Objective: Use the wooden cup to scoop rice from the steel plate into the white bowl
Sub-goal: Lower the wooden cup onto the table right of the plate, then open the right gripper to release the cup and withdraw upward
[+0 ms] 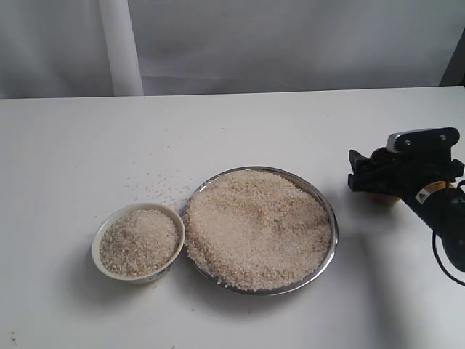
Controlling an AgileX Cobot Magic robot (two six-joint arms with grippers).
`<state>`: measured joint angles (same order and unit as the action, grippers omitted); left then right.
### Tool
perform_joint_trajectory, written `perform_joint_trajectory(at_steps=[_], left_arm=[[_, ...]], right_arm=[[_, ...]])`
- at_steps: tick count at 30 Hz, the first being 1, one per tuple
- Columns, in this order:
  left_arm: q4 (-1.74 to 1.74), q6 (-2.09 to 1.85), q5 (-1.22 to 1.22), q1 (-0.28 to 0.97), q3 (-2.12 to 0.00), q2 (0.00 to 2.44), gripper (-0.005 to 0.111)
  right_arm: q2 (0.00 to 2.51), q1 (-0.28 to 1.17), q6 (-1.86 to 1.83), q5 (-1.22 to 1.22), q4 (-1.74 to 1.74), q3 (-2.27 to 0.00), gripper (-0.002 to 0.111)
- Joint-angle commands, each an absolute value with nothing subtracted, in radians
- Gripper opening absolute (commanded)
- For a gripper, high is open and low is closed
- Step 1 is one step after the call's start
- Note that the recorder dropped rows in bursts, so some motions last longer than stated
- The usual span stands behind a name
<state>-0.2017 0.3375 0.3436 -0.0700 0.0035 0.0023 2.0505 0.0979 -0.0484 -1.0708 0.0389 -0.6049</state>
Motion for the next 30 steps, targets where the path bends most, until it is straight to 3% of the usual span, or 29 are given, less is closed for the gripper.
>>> perform_joint_trajectory(at_steps=[1, 10, 13, 16, 23, 30], left_arm=[[-0.196, 0.340, 0.337, -0.070, 0.000, 0.000, 0.000], [-0.196, 0.340, 0.337, -0.070, 0.000, 0.000, 0.000], [-0.196, 0.340, 0.337, -0.070, 0.000, 0.000, 0.000], [-0.196, 0.340, 0.337, -0.070, 0.000, 0.000, 0.000], [-0.196, 0.340, 0.337, -0.070, 0.000, 0.000, 0.000], [-0.196, 0.340, 0.337, -0.070, 0.000, 0.000, 0.000]], right_arm=[[1.956, 0.090, -0.045, -1.084, 0.037, -0.555, 0.086], [1.784, 0.092, -0.045, -1.055, 0.069, -0.508, 0.086], [1.752, 0.092, -0.045, -1.028, 0.075, -0.508, 0.081], [1.733, 0.092, -0.045, -1.026, 0.078, -0.508, 0.066], [1.694, 0.092, -0.045, -0.970, 0.083, -0.508, 0.002], [1.692, 0.092, -0.040, -0.959, 0.090, -0.508, 0.000]])
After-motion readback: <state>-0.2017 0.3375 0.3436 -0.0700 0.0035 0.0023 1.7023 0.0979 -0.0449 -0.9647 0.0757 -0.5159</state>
